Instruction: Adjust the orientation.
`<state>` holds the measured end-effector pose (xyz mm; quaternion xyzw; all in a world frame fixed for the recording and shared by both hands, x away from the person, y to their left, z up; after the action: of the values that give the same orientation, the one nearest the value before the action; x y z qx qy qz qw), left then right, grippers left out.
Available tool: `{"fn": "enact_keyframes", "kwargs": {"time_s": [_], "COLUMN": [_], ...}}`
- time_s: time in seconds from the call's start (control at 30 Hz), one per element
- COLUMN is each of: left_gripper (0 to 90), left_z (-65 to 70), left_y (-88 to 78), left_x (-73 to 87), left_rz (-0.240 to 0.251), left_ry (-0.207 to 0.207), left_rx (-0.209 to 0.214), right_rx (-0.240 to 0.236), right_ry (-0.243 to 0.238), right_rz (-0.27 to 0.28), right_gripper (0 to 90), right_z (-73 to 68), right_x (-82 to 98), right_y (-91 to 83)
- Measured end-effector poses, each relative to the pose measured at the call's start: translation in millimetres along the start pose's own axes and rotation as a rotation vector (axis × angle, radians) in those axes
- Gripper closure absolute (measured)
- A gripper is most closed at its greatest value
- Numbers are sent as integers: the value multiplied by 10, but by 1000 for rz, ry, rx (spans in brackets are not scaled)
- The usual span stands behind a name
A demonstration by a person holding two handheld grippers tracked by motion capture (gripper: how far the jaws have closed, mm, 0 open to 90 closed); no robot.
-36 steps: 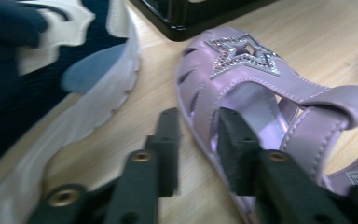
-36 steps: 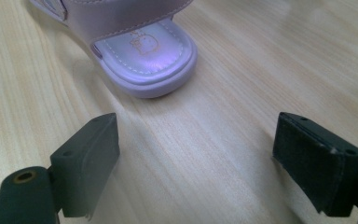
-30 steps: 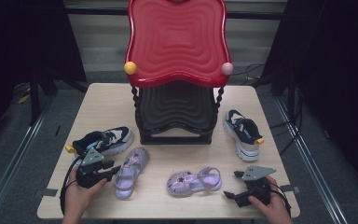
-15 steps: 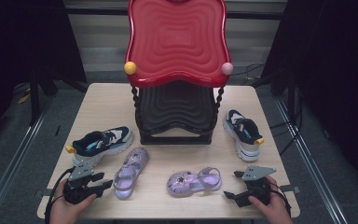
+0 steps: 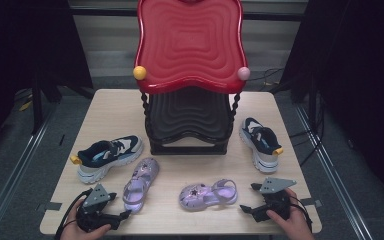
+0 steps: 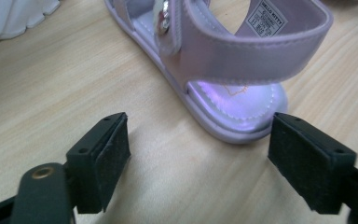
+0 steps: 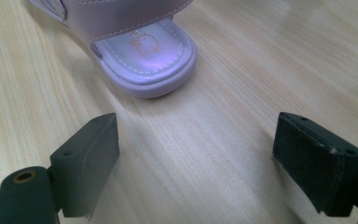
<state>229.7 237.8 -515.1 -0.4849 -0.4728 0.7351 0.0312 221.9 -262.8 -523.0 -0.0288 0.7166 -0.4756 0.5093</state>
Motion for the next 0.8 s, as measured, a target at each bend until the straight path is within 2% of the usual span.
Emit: {"fn": "enact_keyframes", "kwargs": {"time_s": [0.1, 0.2, 0.3, 0.4, 0.47, 0.57, 0.67, 0.8], "left_gripper": [188, 243, 272, 298, 295, 255, 167, 161], "left_z": [-5, -12, -43, -99, -111, -102, -33, 15], "left_y": [-3, -18, -50, -101, -113, -115, -84, -4], "left_x": [5, 15, 39, 89, 100, 122, 111, 42], "left_rz": [6, 11, 18, 29, 30, 35, 14, 15], "left_ry": [5, 5, -11, -45, -52, -43, 4, 18], "left_rx": [12, 16, 16, -10, -20, -11, -10, -12], "right_rx": [0, 0, 0, 0, 0, 0, 0, -1], "right_ry": [0, 0, 0, 0, 0, 0, 0, -3], "right_rz": [0, 0, 0, 0, 0, 0, 0, 2], "right_gripper": [139, 139, 139, 139, 139, 139, 139, 139], "right_z": [0, 0, 0, 0, 0, 0, 0, 2], "right_x": [0, 0, 0, 0, 0, 0, 0, 0], "right_y": [0, 0, 0, 0, 0, 0, 0, 1]}}
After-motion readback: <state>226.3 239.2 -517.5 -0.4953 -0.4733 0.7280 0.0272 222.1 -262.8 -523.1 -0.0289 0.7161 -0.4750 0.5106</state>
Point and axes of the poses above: each handheld gripper's, and its own axes: y roughly forward along the jaws, x roughly out of its underside, z roughly to its right, the point moved 2 cm from there along y, roughly forward along the jaws, and after that the axes turned 2 degrees about -z, right-handed, at the moved point
